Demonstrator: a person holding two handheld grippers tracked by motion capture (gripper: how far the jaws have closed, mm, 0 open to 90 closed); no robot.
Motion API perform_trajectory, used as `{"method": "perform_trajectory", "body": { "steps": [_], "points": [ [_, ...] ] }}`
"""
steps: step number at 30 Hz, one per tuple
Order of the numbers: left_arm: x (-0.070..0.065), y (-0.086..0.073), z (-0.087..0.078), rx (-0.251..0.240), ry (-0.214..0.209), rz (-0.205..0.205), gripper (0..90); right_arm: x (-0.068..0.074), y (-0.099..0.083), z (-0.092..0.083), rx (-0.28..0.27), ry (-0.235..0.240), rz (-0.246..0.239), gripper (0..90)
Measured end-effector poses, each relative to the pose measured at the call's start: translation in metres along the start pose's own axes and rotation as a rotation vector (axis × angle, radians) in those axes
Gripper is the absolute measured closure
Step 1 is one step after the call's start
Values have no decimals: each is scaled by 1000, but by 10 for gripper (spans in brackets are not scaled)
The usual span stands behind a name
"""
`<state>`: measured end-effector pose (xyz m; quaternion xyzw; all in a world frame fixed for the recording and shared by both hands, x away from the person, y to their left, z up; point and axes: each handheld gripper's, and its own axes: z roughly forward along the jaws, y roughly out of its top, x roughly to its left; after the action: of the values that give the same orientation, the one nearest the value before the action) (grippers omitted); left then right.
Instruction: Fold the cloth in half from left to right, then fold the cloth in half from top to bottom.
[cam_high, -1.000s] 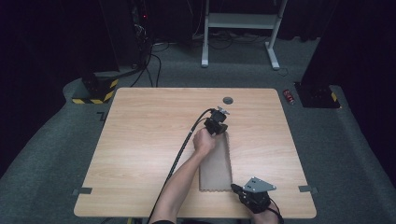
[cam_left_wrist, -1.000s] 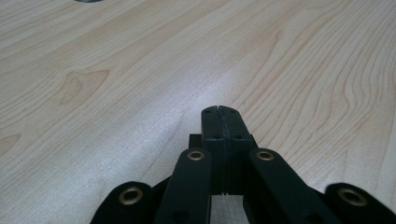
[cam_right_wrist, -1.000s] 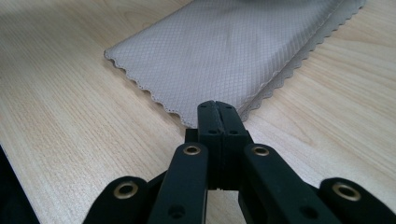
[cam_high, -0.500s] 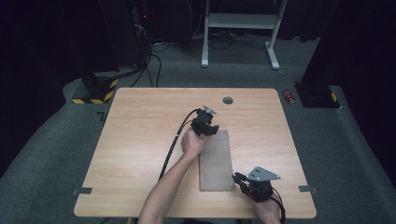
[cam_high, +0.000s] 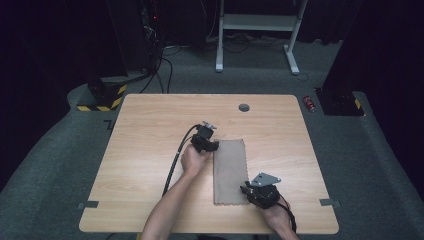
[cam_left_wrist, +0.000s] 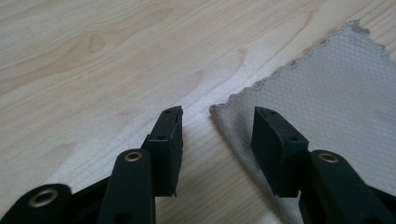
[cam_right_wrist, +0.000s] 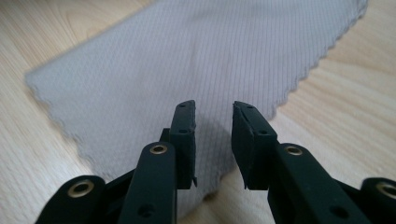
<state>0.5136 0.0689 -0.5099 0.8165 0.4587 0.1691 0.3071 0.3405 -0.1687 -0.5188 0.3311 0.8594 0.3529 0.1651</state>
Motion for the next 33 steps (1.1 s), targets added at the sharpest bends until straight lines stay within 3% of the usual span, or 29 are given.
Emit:
{"method": "perform_trajectory", "body": {
  "steps": [8,13,16,22,29,33],
  "points": [
    [0,-2,-2,-19,39,17,529,-2,-3,-2,-4,6,12,686],
    [1,-10,-18,-22,-41,-35,493,-2,-3,-2,-2,3,19,682],
    [-6,-20,-31,-18,-81,-9,472,-2,-2,-2,2,6,18,676],
    [-21,-36,-50,-34,-103,39,463,-1,-2,-4,-23,-5,20,680],
    [-38,-64,-70,-58,-163,23,452,-9,2,-3,-30,-15,38,679],
    [-48,-77,-82,-63,-160,45,446,-14,8,0,-27,-16,63,681]
  ]
}}
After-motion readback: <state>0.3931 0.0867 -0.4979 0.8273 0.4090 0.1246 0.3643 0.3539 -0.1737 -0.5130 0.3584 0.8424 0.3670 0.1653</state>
